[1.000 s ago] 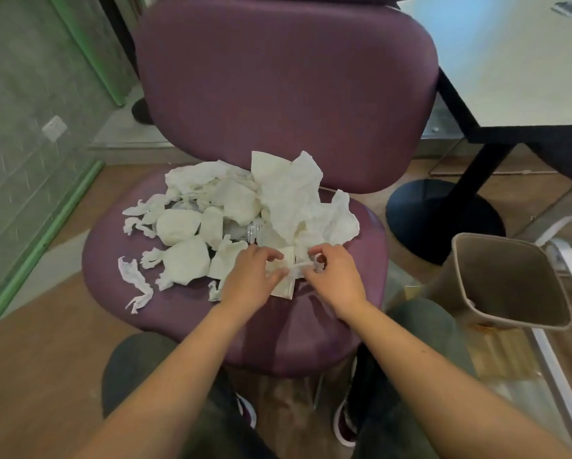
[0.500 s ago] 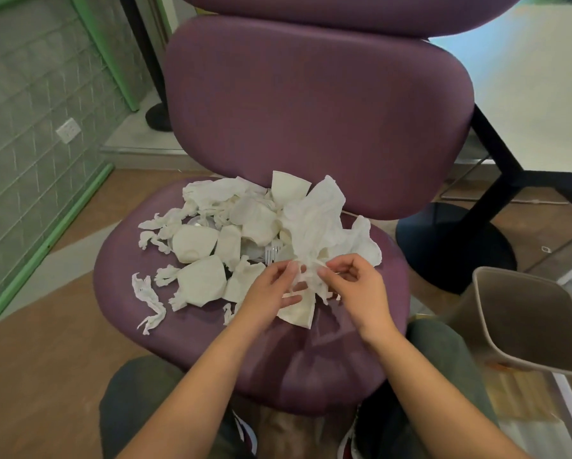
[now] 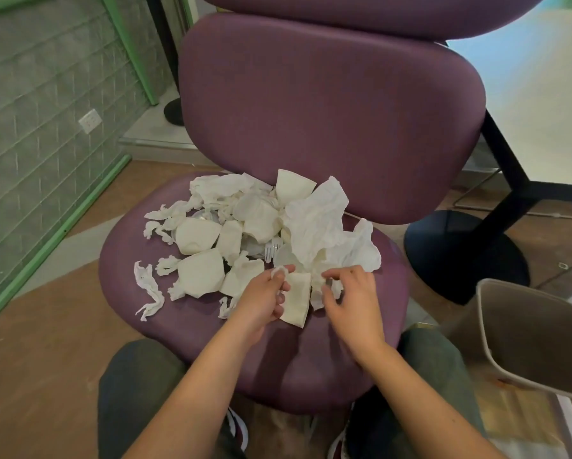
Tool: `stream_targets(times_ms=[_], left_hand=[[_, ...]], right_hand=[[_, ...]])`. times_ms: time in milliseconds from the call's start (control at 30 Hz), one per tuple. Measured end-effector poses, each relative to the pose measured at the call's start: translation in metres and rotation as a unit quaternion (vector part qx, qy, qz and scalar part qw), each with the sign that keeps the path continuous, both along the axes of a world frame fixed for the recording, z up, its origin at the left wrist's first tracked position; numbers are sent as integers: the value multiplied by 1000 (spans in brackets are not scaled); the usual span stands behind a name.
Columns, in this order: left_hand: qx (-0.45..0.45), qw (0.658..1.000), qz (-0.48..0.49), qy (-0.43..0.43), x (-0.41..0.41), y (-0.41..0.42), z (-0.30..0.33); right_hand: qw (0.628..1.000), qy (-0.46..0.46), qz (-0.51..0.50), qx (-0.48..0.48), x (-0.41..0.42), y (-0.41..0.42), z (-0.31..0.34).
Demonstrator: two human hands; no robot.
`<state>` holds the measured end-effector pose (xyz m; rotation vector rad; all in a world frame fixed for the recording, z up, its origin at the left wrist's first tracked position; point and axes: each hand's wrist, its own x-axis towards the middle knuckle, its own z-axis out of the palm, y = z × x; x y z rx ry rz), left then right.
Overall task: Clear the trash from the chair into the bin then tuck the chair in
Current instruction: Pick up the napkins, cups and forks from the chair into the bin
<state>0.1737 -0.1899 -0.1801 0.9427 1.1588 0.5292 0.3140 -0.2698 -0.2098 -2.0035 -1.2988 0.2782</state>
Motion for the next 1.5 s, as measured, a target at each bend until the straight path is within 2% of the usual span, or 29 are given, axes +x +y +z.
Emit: stream_targets(times_ms=[67,167,233,333,433,533,600,667,700,767,900,967,1033,1100,1200,1267,1333,1400,1500], left_hand=[[-26,999,-19,24,0,0,-2],[-71,997,-6,30,2,-2,-3],[-83,996,7,33,4,-3,-4],[-79,996,9,42,6,-1,-5],[-91,996,-6,19,9,-1,-1],[-84,996,-12,-19,13,-1,-2],[-82,996,-22,-38,19,-1,-2],[-91,994,-30,-59,26,-2,0],[-108,991,-21,-78,29,-2,3],[-130,985,-9,-110,32,-2,8],[-88,990,-48,-99,28,-2,15],[-53,996,-54,-53,25,-1,13],[-21,999,-49,-3,22,1,9],[-14,999,-37,10,22,0,5],[-55,996,-7,-66,27,-4,7],[-87,990,-4,-112,29,-6,10],[-94,987,-4,-133,31,-6,12],[-77,989,-7,-127,33,-8,16],[-40,995,-10,-89,31,-8,17]], right_hand=[[996,-53,-10,-67,11,8,-7],[978,-128,25,-162,15,15,-17],[969,-162,33,-181,14,15,-23],[970,-186,21,-156,15,12,-30],[986,-114,8,-118,18,6,-30],[995,90,-33,-30,11,5,-9],[964,261,-36,42,1,8,11],[930,358,-22,78,-10,11,26],[926,369,-15,82,-14,12,29],[941,330,-9,71,-17,13,29],[994,90,2,55,-16,7,18],[997,58,-3,59,-18,3,16],[996,70,-15,51,-19,0,16],[990,127,-32,43,-19,-2,17],[963,270,4,21,-21,-3,24],[961,273,47,22,-24,-4,25],[964,260,45,42,-26,-4,25],[963,261,6,63,-25,-4,27],[946,317,-29,64,-20,-3,31]])
